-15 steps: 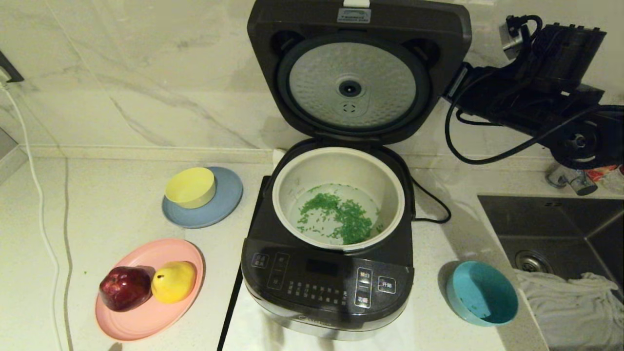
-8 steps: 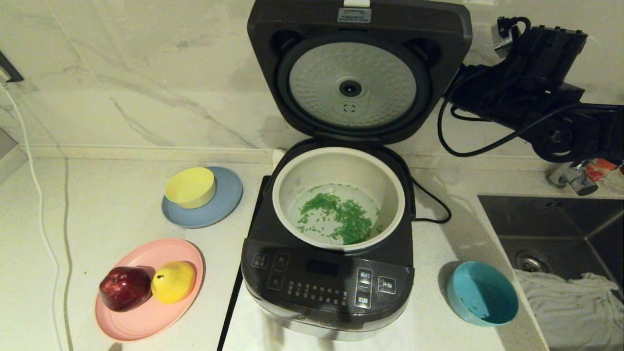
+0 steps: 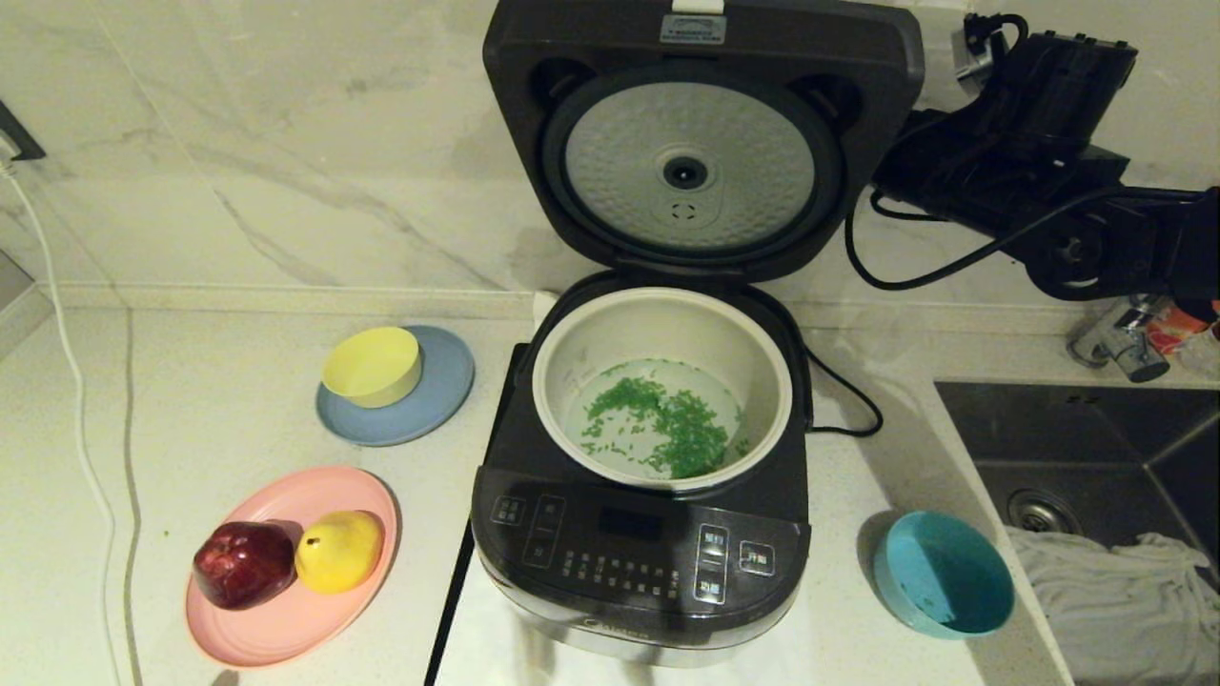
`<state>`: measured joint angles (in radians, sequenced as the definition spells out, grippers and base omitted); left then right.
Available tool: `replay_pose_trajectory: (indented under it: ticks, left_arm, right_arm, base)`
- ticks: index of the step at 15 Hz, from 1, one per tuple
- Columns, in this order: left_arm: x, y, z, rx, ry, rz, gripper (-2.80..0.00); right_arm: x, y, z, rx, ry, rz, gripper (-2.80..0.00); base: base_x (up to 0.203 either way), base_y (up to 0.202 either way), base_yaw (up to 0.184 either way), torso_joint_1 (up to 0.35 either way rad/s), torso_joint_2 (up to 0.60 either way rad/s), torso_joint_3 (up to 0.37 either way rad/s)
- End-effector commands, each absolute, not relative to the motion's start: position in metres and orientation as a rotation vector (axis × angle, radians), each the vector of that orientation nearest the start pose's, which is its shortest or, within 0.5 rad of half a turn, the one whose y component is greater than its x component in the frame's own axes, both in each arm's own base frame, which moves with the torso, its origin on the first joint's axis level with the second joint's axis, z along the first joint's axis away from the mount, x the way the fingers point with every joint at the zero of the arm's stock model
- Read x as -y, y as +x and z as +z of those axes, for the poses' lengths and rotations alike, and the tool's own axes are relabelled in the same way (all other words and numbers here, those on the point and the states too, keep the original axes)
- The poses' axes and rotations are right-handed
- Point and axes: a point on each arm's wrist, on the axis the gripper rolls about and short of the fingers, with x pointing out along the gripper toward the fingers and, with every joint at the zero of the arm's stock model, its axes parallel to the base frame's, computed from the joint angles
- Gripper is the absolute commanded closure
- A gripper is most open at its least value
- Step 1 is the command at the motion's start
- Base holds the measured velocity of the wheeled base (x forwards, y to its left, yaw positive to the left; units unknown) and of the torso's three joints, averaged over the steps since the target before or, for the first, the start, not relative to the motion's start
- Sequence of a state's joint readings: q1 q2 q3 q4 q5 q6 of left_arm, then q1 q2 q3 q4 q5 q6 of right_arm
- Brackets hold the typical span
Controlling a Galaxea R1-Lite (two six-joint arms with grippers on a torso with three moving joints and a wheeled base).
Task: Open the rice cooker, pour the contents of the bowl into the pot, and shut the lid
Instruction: Close the rice cooker
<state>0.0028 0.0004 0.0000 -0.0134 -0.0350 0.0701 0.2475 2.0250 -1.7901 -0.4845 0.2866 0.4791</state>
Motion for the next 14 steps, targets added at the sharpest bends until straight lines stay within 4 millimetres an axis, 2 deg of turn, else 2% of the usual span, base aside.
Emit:
replay_pose_trajectory:
  ticks: [1,6,8,11,14]
  left_arm:
    - [0.001,-0.022,0.074,0.007,0.071,-0.032,0.0]
    - [0.001,-0.022,0.074,0.007,0.07,-0.032,0.0]
    - [0.001,-0.022,0.074,0.007,0.071,-0.032,0.0]
    - [0.001,-0.022,0.074,0.007,0.071,-0.032,0.0]
    - [0.001,-0.022,0.074,0.007,0.069,-0.032,0.0]
  right_arm:
    - [-0.112,0.391,0.333,0.117,0.47,0.603,0.0]
    - [-0.122,0.349,0.34,0.059,0.506,0.693,0.0]
    - [-0.122,0.338,0.341,0.042,0.503,0.717,0.0]
    - [-0.118,0.322,0.331,-0.024,0.499,0.744,0.0]
    - [-0.116,0.297,0.316,-0.107,0.493,0.798,0.0]
  base:
    - [0.0,0.0,0.0,0.0,0.0,0.0]
    - [0.0,0.0,0.0,0.0,0.0,0.0]
    - [0.0,0.0,0.0,0.0,0.0,0.0]
    - [0.0,0.0,0.0,0.0,0.0,0.0]
    - [0.0,0.0,0.0,0.0,0.0,0.0]
